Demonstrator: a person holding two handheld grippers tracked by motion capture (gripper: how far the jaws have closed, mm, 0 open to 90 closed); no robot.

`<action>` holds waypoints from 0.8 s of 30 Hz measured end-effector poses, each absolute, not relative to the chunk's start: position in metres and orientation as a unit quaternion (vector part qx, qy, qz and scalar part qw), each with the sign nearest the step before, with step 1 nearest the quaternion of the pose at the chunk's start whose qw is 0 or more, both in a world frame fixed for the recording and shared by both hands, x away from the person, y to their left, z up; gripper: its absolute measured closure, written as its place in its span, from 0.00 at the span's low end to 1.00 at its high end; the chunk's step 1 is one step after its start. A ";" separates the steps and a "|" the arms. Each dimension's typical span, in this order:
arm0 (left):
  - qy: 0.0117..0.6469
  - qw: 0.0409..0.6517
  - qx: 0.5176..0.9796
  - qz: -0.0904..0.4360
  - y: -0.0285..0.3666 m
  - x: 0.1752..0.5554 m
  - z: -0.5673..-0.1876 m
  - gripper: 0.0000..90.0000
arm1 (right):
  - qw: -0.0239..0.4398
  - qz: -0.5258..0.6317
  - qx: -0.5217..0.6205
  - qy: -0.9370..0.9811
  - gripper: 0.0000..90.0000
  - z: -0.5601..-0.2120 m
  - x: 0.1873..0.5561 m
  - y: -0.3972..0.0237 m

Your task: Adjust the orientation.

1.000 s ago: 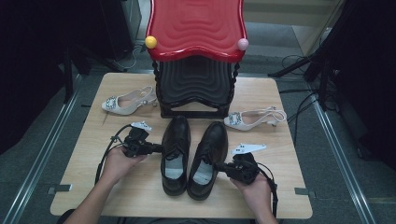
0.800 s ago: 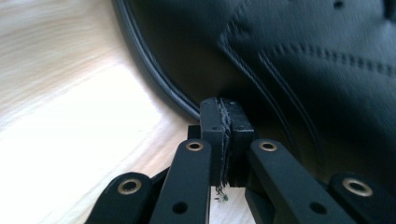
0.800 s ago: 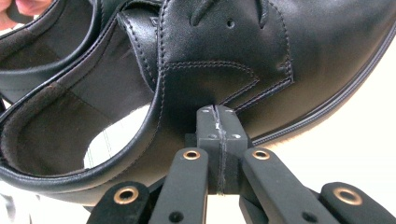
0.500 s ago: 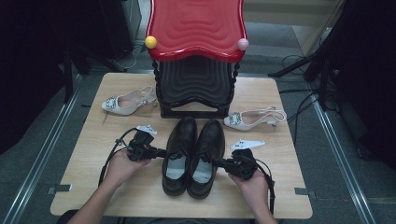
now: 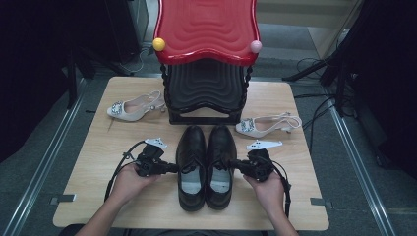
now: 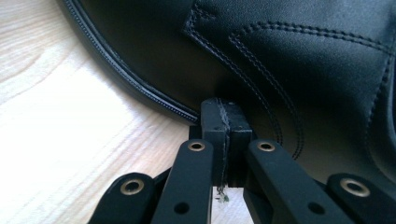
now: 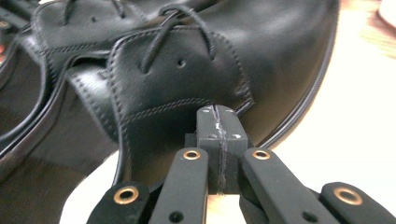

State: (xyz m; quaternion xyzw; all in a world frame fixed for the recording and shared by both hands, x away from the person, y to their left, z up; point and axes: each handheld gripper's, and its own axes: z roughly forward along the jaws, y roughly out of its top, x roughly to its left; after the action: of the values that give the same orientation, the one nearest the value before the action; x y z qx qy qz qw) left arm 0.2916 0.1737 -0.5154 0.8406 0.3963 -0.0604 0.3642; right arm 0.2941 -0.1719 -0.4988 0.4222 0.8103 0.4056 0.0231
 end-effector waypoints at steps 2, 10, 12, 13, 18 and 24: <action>0.400 0.369 0.837 -0.066 0.173 0.289 -0.517 1.00 | 0.032 0.400 0.421 0.813 1.00 -0.498 0.296 -0.171; 0.388 0.379 0.837 -0.069 0.162 0.275 -0.519 1.00 | 0.062 0.386 0.418 0.820 1.00 -0.495 0.309 -0.169; 0.374 0.377 0.845 -0.069 0.156 0.271 -0.519 1.00 | 0.067 0.385 0.421 0.819 1.00 -0.495 0.312 -0.171; 0.368 0.375 0.848 -0.069 0.153 0.270 -0.518 1.00 | 0.071 0.386 0.423 0.817 1.00 -0.495 0.314 -0.172; 0.368 0.365 0.852 -0.068 0.156 0.271 -0.516 0.95 | 0.059 0.400 0.428 0.808 1.00 -0.495 0.320 -0.181; 0.382 0.395 0.834 -0.052 0.176 0.277 -0.506 0.75 | 0.053 0.413 0.428 0.803 0.94 -0.491 0.319 -0.188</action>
State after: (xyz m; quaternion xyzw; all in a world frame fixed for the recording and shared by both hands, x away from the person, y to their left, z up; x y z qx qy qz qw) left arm 0.2768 0.1761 -0.5061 0.8337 0.3819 -0.0524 0.3953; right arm 0.3189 -0.1875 -0.4915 0.4275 0.8025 0.4127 0.0533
